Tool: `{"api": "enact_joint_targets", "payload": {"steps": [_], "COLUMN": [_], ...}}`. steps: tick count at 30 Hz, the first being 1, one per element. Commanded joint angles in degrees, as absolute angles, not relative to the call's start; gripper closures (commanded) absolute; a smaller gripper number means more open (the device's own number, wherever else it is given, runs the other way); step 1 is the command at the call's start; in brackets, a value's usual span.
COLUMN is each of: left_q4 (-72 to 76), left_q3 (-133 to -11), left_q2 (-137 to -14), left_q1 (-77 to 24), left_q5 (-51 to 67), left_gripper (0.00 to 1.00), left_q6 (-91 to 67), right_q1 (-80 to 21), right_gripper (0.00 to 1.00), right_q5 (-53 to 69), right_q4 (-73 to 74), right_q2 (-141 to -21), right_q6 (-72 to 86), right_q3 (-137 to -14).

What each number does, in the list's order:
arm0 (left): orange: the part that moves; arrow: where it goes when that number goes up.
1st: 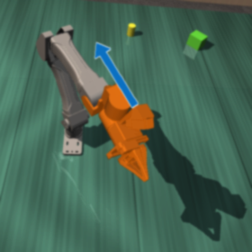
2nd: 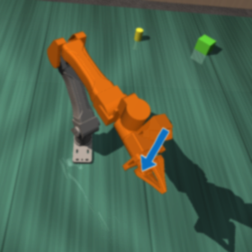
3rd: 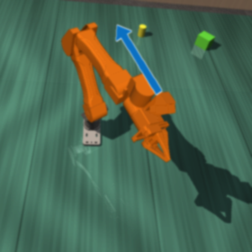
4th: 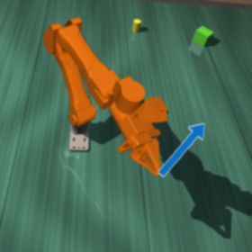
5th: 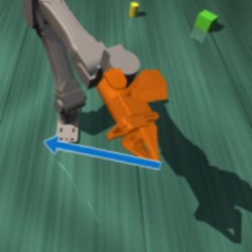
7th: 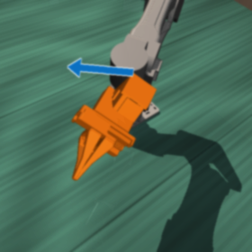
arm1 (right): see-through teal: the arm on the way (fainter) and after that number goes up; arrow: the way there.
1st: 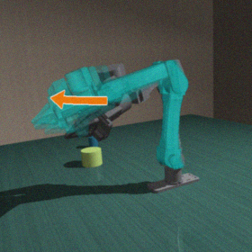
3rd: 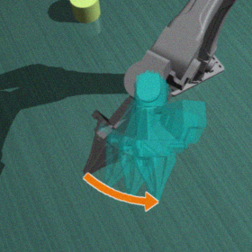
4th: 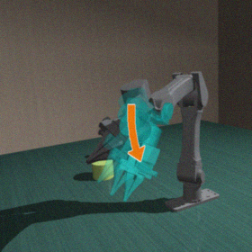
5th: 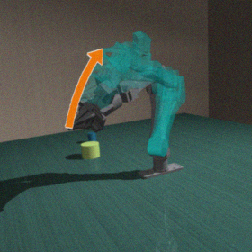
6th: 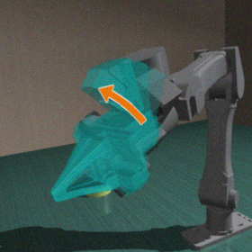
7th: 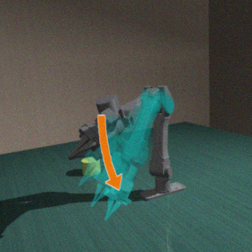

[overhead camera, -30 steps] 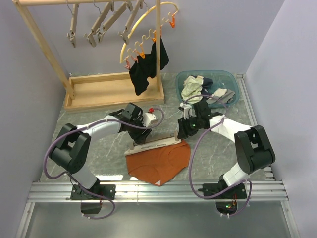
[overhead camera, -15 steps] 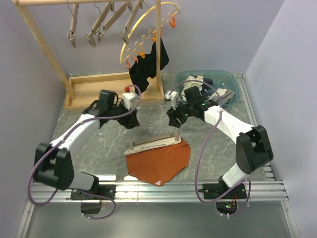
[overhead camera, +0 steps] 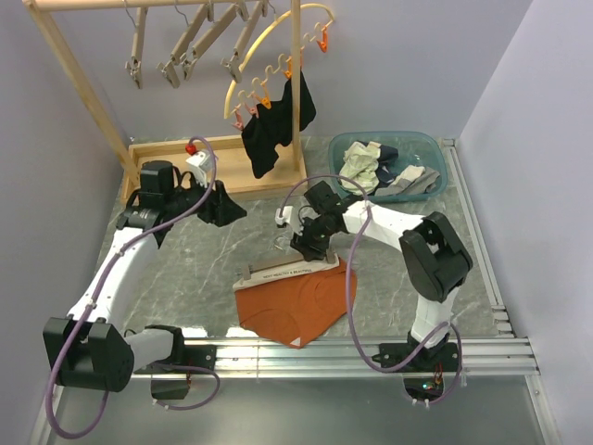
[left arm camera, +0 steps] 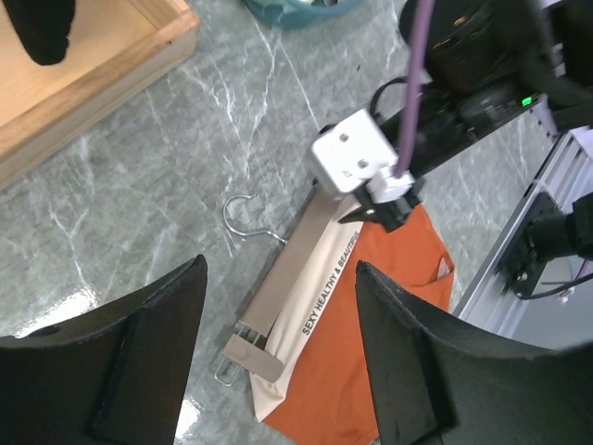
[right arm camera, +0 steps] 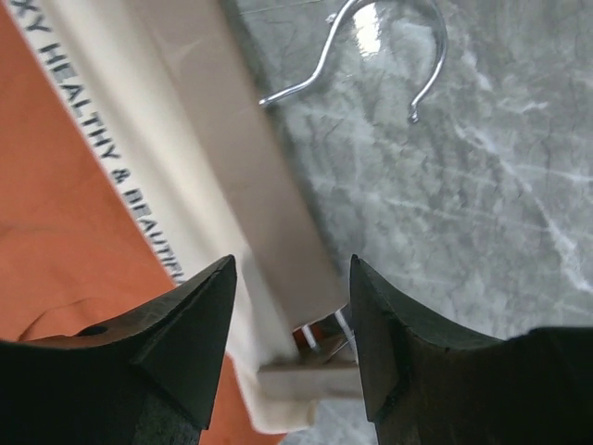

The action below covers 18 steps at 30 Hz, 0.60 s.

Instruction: Clip the underwear to the hanger

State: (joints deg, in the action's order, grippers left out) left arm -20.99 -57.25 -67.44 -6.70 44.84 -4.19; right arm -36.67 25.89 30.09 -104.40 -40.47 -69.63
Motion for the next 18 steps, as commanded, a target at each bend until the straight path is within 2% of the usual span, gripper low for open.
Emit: {"api": "enact_joint_targets", "payload": {"steps": [1,18], "left_q4": [-18.98,-19.78], "left_q3": [-57.92,-58.10], "left_q2": [-64.78,-65.74], "left_q1": [-5.37,-3.34], "left_q5": [47.20,47.46], "left_gripper": [0.30,0.30], "left_q6": [-7.56,-6.77], "right_q1": [-37.35,-39.29], "right_gripper": [0.41,0.45], "right_q5": [24.08,22.15], "right_q4": [29.88,38.40], "right_q2": [-105.90,-113.99], "right_q6": [-42.80,-45.88], "right_q3": [-73.56,-82.00]}}
